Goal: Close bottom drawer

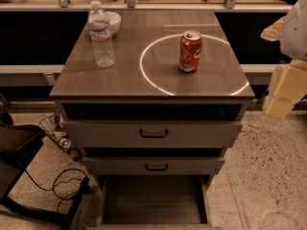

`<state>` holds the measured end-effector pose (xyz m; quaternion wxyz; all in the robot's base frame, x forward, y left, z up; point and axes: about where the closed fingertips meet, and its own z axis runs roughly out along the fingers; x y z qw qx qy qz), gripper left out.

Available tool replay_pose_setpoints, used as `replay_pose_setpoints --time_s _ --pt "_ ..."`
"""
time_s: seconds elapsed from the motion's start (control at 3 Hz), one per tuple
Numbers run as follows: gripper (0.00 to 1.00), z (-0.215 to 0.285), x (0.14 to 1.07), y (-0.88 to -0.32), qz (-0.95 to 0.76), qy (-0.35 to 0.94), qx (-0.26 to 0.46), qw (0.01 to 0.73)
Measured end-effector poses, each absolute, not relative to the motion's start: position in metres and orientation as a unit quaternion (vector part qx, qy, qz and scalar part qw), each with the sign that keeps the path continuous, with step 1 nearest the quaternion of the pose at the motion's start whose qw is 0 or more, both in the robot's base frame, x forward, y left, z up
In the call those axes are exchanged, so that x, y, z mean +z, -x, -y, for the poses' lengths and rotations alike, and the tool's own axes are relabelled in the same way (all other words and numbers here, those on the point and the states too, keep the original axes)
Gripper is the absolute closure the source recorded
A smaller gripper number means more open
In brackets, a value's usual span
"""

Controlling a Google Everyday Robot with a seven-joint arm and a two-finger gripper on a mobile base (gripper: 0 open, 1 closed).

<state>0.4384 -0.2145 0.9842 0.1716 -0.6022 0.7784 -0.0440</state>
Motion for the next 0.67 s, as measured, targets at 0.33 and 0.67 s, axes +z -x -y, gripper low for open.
replay_pose_setpoints --time_s 0.33,0.67 --pt "0.0 0.214 0.984 -0.438 -0.778 0.602 -0.044 0.172" --pt "0.0 0.227 0.965 -0.433 -0.767 0.615 -0.043 0.177"
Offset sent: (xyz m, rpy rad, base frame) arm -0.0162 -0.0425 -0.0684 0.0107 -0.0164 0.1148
